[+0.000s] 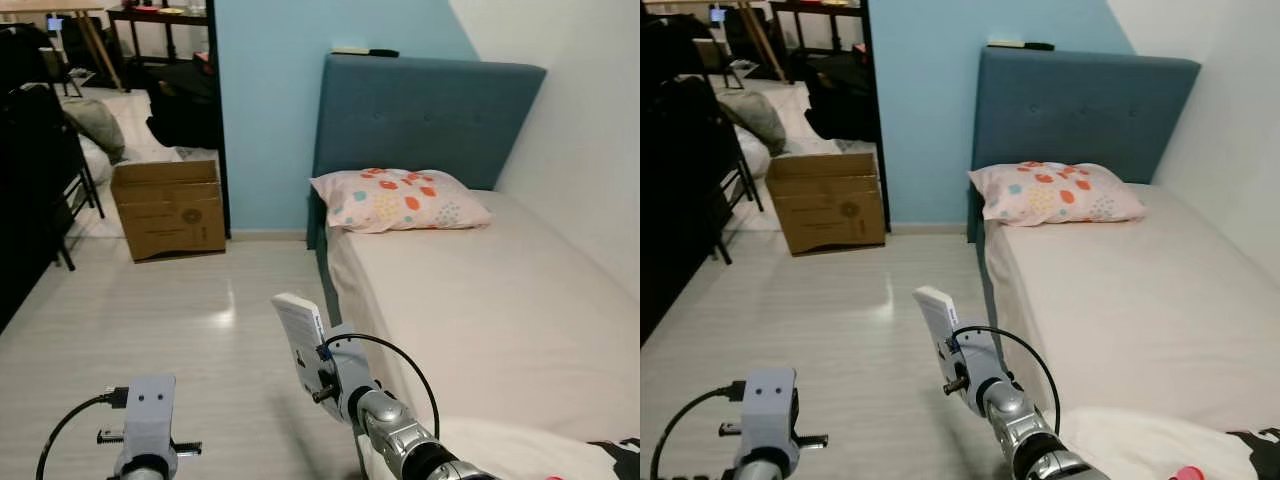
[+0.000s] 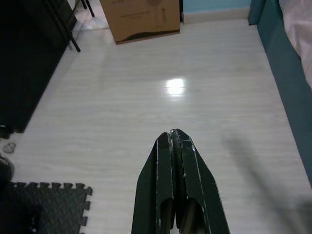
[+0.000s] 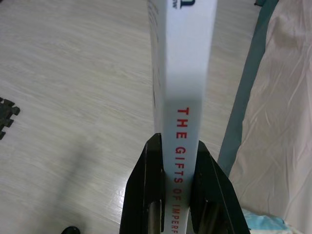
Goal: Clean up the room
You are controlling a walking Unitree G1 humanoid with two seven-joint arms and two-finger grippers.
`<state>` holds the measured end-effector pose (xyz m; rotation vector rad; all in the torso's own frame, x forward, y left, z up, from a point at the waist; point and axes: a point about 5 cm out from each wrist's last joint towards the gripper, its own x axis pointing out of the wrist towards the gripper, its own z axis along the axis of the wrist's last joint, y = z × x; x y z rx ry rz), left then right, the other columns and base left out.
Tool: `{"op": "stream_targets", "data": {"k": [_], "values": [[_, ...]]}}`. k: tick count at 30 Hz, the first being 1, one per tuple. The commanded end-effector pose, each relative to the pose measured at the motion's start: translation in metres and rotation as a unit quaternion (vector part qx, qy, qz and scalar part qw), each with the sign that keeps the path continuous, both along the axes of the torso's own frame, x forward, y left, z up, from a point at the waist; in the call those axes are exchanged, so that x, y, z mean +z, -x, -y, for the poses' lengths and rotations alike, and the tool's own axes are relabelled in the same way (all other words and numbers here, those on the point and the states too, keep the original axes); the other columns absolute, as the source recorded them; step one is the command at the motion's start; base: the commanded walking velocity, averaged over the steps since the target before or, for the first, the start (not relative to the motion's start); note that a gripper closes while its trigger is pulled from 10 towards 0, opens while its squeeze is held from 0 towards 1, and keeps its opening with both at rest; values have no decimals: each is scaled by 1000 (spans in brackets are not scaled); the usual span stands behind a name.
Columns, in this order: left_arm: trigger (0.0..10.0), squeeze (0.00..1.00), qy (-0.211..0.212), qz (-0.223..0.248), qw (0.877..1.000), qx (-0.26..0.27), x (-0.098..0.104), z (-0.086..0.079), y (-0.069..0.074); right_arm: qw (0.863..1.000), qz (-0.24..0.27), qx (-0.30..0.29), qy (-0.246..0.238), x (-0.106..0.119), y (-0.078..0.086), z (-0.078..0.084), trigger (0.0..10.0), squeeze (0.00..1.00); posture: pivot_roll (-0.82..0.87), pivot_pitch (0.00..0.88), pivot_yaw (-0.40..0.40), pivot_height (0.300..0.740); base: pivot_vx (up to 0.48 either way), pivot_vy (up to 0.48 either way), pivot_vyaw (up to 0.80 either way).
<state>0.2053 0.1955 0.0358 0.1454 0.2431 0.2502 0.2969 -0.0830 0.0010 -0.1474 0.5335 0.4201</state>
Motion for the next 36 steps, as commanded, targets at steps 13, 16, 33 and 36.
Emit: {"op": "stream_targets", "data": {"k": [13,16,33,36], "values": [[10000,0,21,-16,999,-36,-12,6,-26,998,-4,-57,13,-8,5,32,10000,0,38,0,-12,740,0,0,0],[10000,0,21,-17,999,-35,-12,5,-27,998,-4,-56,15,-8,4,33,10000,0,36,0,-14,740,0,0,0],[10000,0,20,-1,1000,-3,-11,-8,-24,999,0,-55,4,-4,5,41,10000,0,27,0,-25,740,0,0,0],[10000,0,22,-5,1000,-1,-13,-7,-24,999,-2,-51,14,-6,6,41,10000,0,25,0,-29,740,0,0,0]]}}
